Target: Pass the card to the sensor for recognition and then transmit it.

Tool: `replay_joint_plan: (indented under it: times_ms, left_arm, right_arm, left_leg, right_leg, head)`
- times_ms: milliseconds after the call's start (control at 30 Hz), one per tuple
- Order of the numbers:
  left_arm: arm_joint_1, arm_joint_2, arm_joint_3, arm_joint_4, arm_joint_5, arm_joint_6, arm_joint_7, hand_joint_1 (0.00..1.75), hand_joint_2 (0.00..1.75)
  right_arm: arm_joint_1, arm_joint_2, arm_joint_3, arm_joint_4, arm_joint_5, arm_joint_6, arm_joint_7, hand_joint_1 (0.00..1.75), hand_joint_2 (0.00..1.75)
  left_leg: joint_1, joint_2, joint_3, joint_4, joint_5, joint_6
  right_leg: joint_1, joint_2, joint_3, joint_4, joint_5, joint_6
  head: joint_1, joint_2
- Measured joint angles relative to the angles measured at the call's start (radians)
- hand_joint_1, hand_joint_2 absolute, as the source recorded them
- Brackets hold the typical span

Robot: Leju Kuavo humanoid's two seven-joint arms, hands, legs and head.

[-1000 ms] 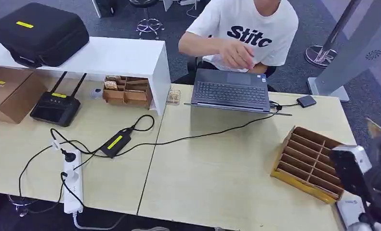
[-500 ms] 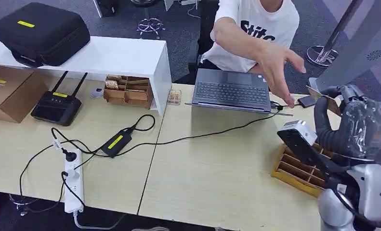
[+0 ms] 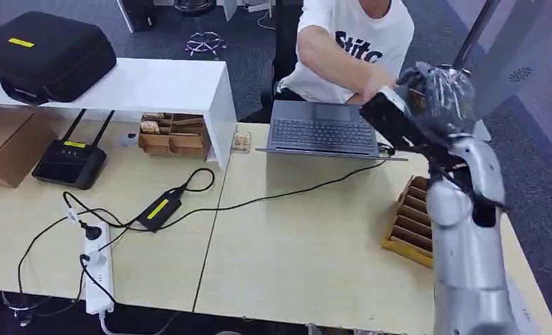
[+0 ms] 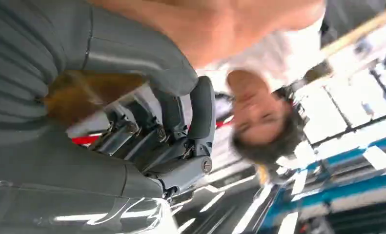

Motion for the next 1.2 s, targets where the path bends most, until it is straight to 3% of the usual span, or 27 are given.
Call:
replay_joint_plan:
  times_ms: [67, 233, 300, 333, 433, 500, 533, 567, 1200]
  left_arm:
    - [-0.005, 0.005, -0.013, 0.0, 0.007, 0.0, 0.002, 0.0, 1.75]
    - [-0.005, 0.005, -0.013, 0.0, 0.007, 0.0, 0.002, 0.0, 1.75]
    - [-0.005, 0.006, -0.014, 0.0, 0.008, 0.0, 0.002, 0.0, 1.75]
    - [0.0, 0.008, -0.022, 0.0, 0.015, 0.002, 0.002, 0.0, 1.75]
    - [0.011, 0.011, -0.038, 0.0, 0.026, 0.006, 0.004, 0.0, 1.75]
    - [0.012, 0.013, -0.038, 0.0, 0.026, 0.006, 0.004, 0.0, 1.75]
    - [0.012, 0.013, -0.039, 0.0, 0.026, 0.006, 0.004, 0.0, 1.75]
    - [0.013, 0.013, -0.039, 0.0, 0.026, 0.006, 0.004, 0.0, 1.75]
    - [0.02, 0.012, -0.04, 0.0, 0.029, 0.01, -0.004, 0.0, 1.75]
  right_arm:
    - [-0.062, 0.017, 0.033, 0.141, -0.02, -0.027, -0.005, 0.28, 1.75]
    - [-0.062, 0.017, 0.033, 0.141, -0.02, -0.027, -0.005, 0.28, 1.75]
    - [-0.065, 0.018, 0.036, 0.147, -0.022, -0.027, -0.005, 0.37, 1.75]
    - [-0.083, 0.022, 0.062, 0.204, -0.039, -0.006, -0.001, 0.4, 1.75]
    - [-0.096, 0.024, 0.114, 0.275, -0.052, 0.008, 0.0, 0.44, 1.75]
    - [-0.103, 0.024, 0.128, 0.296, -0.052, 0.013, 0.0, 0.35, 1.75]
    - [-0.104, 0.024, 0.131, 0.3, -0.052, 0.013, 0.0, 0.09, 1.75]
    - [-0.106, 0.024, 0.133, 0.304, -0.052, 0.013, 0.0, 0.0, 1.75]
    - [-0.067, 0.008, 0.147, 0.21, -0.031, -0.031, 0.007, 0.0, 1.75]
  left_leg:
    - [0.0, -0.012, -0.002, 0.0, 0.008, -0.001]
    - [0.0, -0.012, -0.002, 0.0, 0.008, -0.001]
    - [0.0, -0.013, -0.002, 0.0, 0.009, 0.0]
    - [0.0, -0.026, -0.002, 0.0, 0.016, -0.002]
    - [0.0, -0.036, -0.009, 0.0, 0.017, 0.0]
    - [-0.001, -0.036, -0.01, 0.0, 0.017, 0.0]
    - [-0.001, -0.036, -0.01, 0.0, 0.017, 0.0]
    - [-0.001, -0.036, -0.01, 0.0, 0.017, 0.0]
    - [-0.001, -0.036, -0.011, 0.001, 0.017, 0.0]
  right_leg:
    - [0.0, -0.009, -0.001, 0.0, 0.001, 0.0]
    - [0.0, -0.009, -0.001, 0.0, 0.001, 0.0]
    - [0.0, -0.01, -0.001, 0.0, 0.001, 0.0]
    - [0.001, -0.022, -0.003, 0.001, 0.003, 0.001]
    - [0.001, -0.032, -0.006, 0.001, 0.003, 0.002]
    - [0.001, -0.032, -0.007, 0.0, 0.003, 0.002]
    - [0.001, -0.032, -0.007, 0.0, 0.003, 0.002]
    - [0.001, -0.032, -0.008, 0.0, 0.003, 0.002]
    - [0.0, -0.032, -0.01, -0.001, 0.004, 0.003]
  head:
    - [-0.001, 0.0]
    - [-0.001, 0.0]
    - [0.0, 0.0]
    - [0.0, 0.0]
    - [0.0, 0.0]
    - [0.0, 0.0]
    - [0.0, 0.0]
    - [0.0, 0.0]
    - [0.0, 0.0]
